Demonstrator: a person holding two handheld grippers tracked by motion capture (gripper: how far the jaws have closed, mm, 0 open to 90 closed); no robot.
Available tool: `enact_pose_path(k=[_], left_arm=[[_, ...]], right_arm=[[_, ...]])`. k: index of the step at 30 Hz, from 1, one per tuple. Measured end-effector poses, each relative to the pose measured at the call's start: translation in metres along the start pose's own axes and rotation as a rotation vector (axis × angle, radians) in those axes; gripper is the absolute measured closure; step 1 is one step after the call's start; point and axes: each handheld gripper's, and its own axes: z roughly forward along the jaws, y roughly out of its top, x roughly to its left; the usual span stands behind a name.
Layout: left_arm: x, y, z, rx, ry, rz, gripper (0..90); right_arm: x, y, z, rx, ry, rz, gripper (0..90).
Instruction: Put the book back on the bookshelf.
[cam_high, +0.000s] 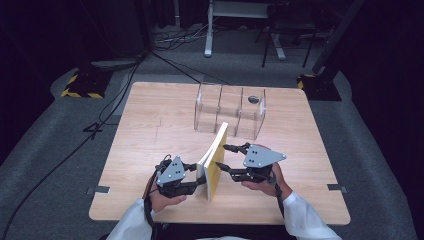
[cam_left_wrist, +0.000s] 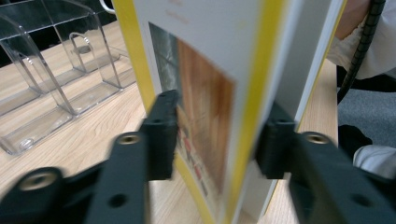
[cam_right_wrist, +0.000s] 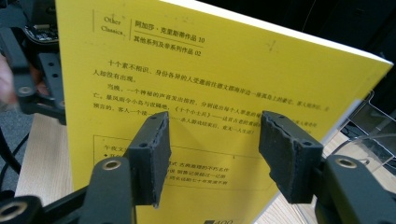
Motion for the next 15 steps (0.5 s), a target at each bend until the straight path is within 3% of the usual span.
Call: enact_pose_path(k=[8,11,15], left_arm=[[-0.002,-0.005,0.0,0.031,-0.063,-0.014,35.2],[-0.008,-0.004,0.004,0.052,-0.102,0.003,30.1],[-0.017,-0.001,0.011,0.073,-0.098,0.025,22.9]], right_arm=[[0.0,-0.004,0.001,0.011,-0.008,0.012,44.3],[0.001,-0.006,0.003,0.023,-0.009,0.008,44.3],[0.006,-0.012,0.007,0.052,-0.003,-0.006,44.1]])
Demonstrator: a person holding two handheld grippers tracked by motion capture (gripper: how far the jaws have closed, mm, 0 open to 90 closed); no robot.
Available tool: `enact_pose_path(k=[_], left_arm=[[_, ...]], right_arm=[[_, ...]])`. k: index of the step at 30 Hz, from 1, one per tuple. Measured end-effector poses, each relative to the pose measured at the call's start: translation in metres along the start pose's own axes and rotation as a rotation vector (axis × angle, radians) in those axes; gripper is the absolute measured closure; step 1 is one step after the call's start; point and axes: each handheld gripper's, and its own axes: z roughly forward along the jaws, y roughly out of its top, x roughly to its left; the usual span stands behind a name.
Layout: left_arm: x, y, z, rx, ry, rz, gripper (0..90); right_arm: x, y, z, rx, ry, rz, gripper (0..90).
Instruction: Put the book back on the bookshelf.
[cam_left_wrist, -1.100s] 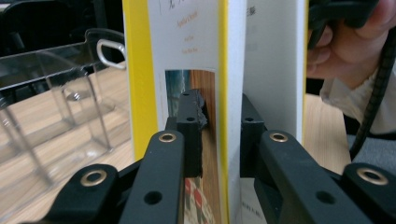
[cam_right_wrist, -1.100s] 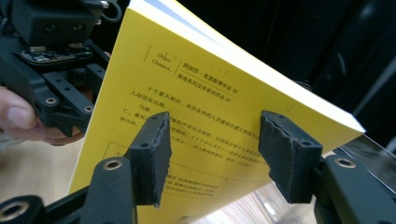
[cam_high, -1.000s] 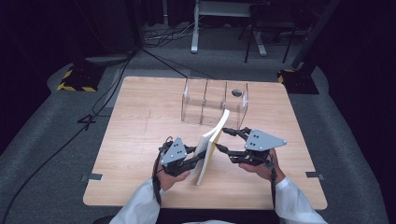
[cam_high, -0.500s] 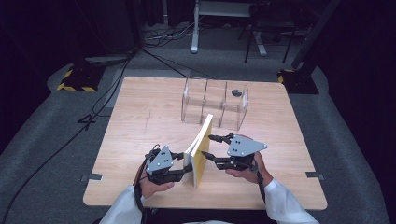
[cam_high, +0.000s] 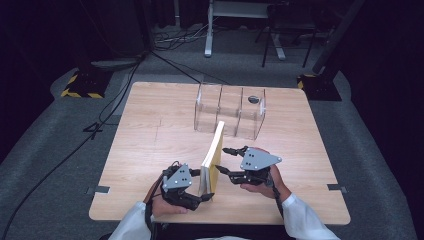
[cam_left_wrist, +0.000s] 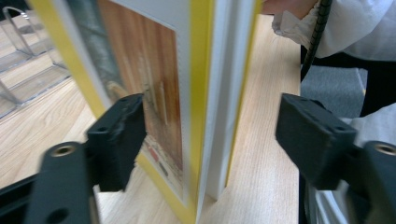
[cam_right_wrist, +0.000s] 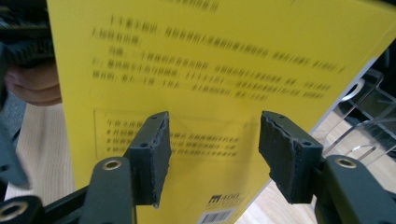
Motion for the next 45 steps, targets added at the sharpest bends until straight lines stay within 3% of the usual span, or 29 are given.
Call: enact_pose_path(k=[3,4,5,8,11,14,15,19,25,26,27,31,33,35,37,38,39,40,45], left_arm=[[-0.002,0.002,0.003,-0.002,0.018,-0.013,20.6],[-0.005,0.004,0.007,-0.007,0.058,-0.034,20.6],[-0.005,0.004,0.007,-0.007,0.058,-0.034,20.6],[-0.008,0.005,0.016,0.013,0.145,-0.034,21.9],[-0.007,0.004,0.021,0.013,0.205,-0.048,31.9],[-0.003,0.001,0.02,-0.008,0.186,-0.076,39.5],[-0.003,-0.001,0.02,-0.023,0.185,-0.071,39.5],[-0.004,-0.004,0.015,-0.035,0.206,-0.037,56.2],[0.004,-0.007,0.008,-0.042,0.227,-0.045,72.1],[0.009,-0.01,0.006,-0.056,0.197,-0.072,74.9],[0.011,-0.011,0.005,-0.062,0.183,-0.074,75.1],[0.013,-0.01,0.005,-0.052,0.157,-0.046,75.3],[0.013,-0.009,0.005,-0.046,0.123,-0.029,75.2],[0.013,-0.008,0.005,-0.041,0.091,-0.013,75.1],[0.012,-0.008,0.005,-0.038,0.069,-0.004,75.0],[0.012,-0.007,0.005,-0.033,0.058,0.01,74.9],[0.012,-0.007,0.005,-0.033,0.058,0.01,74.9],[0.012,-0.008,0.004,-0.039,0.045,0.005,74.8],[0.015,-0.009,0.003,-0.039,0.034,-0.001,74.7]], right_arm=[[0.001,-0.002,0.002,0.006,-0.001,0.002,44.1],[0.001,-0.004,0.003,0.009,0.001,0.014,44.1],[0.001,-0.004,0.003,0.009,0.001,0.014,44.1],[0.001,-0.006,0.005,0.013,-0.002,0.018,44.0],[0.001,-0.007,0.005,0.017,-0.009,0.019,43.4],[0.0,-0.008,0.004,0.013,-0.007,0.029,43.2],[0.0,-0.008,0.004,0.013,-0.007,0.029,43.1],[-0.004,-0.012,0.002,0.005,-0.013,0.056,41.5],[-0.01,-0.021,-0.005,-0.003,-0.026,0.078,40.7],[-0.014,-0.027,-0.01,0.0,-0.04,0.087,40.6],[-0.016,-0.03,-0.012,0.002,-0.046,0.095,40.5],[-0.024,-0.04,-0.018,0.018,-0.068,0.122,40.2],[-0.031,-0.047,-0.022,0.031,-0.079,0.14,39.7],[-0.041,-0.058,-0.027,0.019,-0.041,0.184,38.6],[-0.044,-0.06,-0.027,0.014,-0.028,0.193,38.0],[-0.048,-0.064,-0.027,0.011,0.011,0.207,35.9],[-0.048,-0.064,-0.027,0.011,0.011,0.207,35.9],[-0.049,-0.066,-0.026,0.01,0.052,0.197,36.8],[-0.048,-0.066,-0.018,0.001,0.122,0.181,37.6]])
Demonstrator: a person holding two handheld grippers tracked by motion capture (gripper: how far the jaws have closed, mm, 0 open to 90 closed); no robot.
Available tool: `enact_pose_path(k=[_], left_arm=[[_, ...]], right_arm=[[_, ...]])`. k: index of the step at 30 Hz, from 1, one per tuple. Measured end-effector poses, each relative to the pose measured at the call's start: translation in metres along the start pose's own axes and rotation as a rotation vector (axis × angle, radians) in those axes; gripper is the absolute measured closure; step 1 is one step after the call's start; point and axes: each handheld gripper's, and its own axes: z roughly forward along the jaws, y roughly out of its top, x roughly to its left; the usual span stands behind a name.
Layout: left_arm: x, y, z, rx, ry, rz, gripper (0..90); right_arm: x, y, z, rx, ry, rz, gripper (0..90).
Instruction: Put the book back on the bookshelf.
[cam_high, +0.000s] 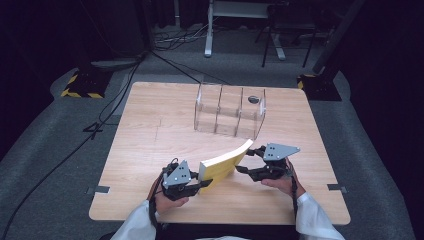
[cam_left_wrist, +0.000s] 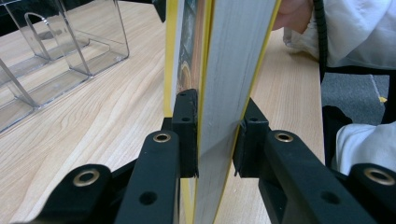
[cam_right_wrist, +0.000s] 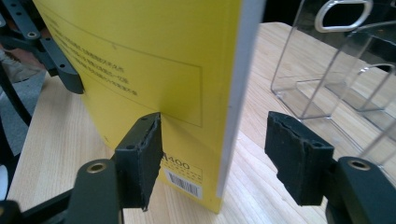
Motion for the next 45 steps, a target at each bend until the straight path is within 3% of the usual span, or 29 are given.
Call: enact_pose_path(k=[4,7,18,21,24,26,31,36,40,44,45], left_arm=[[0.003,-0.001,-0.001,0.001,0.004,0.004,74.8],[0.005,-0.001,-0.003,0.009,0.023,0.016,75.0],[0.014,-0.005,-0.012,0.014,0.069,0.006,69.7],[0.017,-0.006,-0.013,0.011,0.057,-0.002,67.5],[0.02,-0.008,-0.015,0.011,-0.013,0.01,68.4],[0.02,-0.008,-0.015,0.015,-0.024,0.014,68.4],[0.019,-0.008,-0.012,0.039,-0.071,0.035,68.0],[0.02,-0.007,-0.011,0.04,-0.035,0.04,66.0],[0.025,-0.004,-0.006,0.028,0.002,0.02,63.7],[0.03,-0.001,0.003,0.018,0.0,-0.001,60.5],[0.031,-0.001,0.006,0.016,0.0,-0.014,59.4]], right_arm=[[0.002,0.001,0.008,-0.004,0.05,-0.008,40.4],[0.004,0.002,0.012,0.004,0.043,-0.025,42.3],[0.003,-0.002,0.004,-0.004,0.095,-0.023,55.8],[0.006,-0.005,-0.001,-0.012,0.144,-0.032,56.2],[0.009,-0.009,-0.006,-0.025,0.193,-0.045,55.6],[0.01,-0.01,-0.008,-0.024,0.209,-0.05,55.6],[0.015,-0.01,-0.001,0.02,0.253,-0.087,56.0],[0.021,-0.014,0.014,0.05,0.217,-0.099,66.5],[0.022,-0.015,0.012,0.037,0.189,-0.099,73.2],[0.026,-0.016,0.006,0.045,0.139,-0.118,75.7],[0.027,-0.017,0.004,0.041,0.132,-0.104,76.1]])
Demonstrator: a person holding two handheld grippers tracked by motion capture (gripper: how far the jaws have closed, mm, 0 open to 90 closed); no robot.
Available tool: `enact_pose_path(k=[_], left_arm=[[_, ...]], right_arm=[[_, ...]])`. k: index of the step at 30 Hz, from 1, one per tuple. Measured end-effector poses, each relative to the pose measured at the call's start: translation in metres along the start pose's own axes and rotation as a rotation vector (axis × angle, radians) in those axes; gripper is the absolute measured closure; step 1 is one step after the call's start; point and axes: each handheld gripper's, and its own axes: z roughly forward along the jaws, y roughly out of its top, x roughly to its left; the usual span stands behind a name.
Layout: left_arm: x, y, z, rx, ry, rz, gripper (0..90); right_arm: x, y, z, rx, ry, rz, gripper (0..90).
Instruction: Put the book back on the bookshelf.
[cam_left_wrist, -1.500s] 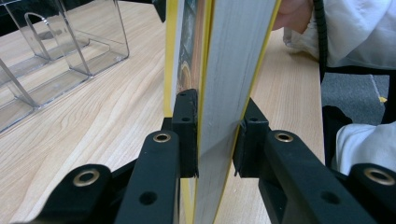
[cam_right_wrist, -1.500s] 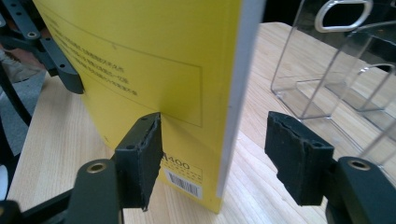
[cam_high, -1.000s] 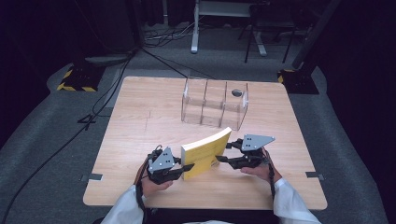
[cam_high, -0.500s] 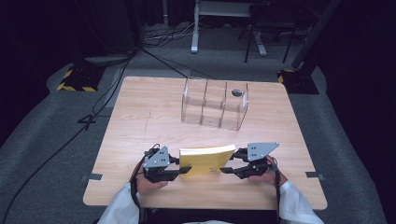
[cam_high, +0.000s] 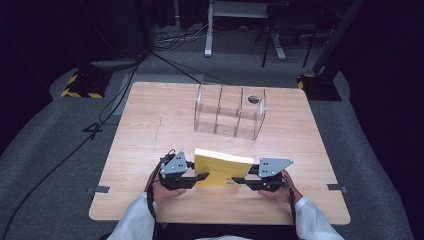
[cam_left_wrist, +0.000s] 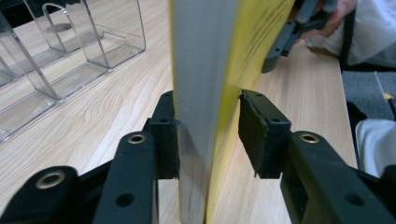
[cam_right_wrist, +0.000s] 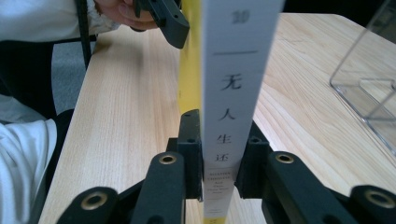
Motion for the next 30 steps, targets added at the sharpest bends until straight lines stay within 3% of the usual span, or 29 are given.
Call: enact_pose_path(k=[5,8,10,11,13,15,22,30], left_arm=[[0.005,0.005,0.012,0.024,0.021,-0.028,48.3],[0.008,0.003,0.014,0.024,0.009,-0.054,44.7],[0.008,0.002,0.017,0.034,-0.013,-0.057,49.9],[0.007,0.003,0.019,0.04,-0.013,-0.037,56.0],[0.005,0.006,0.024,0.047,0.013,-0.019,59.3],[0.005,0.007,0.027,0.033,-0.004,-0.023,63.1],[0.007,0.008,0.031,0.019,-0.009,-0.027,66.7],[0.006,0.01,0.038,0.012,-0.003,-0.025,65.8]], right_arm=[[0.002,-0.007,-0.014,0.001,-0.039,0.028,76.2],[0.002,-0.011,-0.021,0.002,-0.071,0.048,76.3],[0.001,-0.015,-0.029,-0.002,-0.08,0.071,76.2],[0.0,-0.016,-0.031,-0.002,-0.082,0.072,76.2],[0.0,-0.018,-0.033,-0.008,-0.078,0.079,76.1],[0.0,-0.018,-0.033,-0.009,-0.072,0.082,76.1],[-0.003,-0.017,-0.034,-0.019,-0.06,0.085,71.8],[-0.004,-0.007,-0.028,-0.036,-0.082,0.075,68.6]])
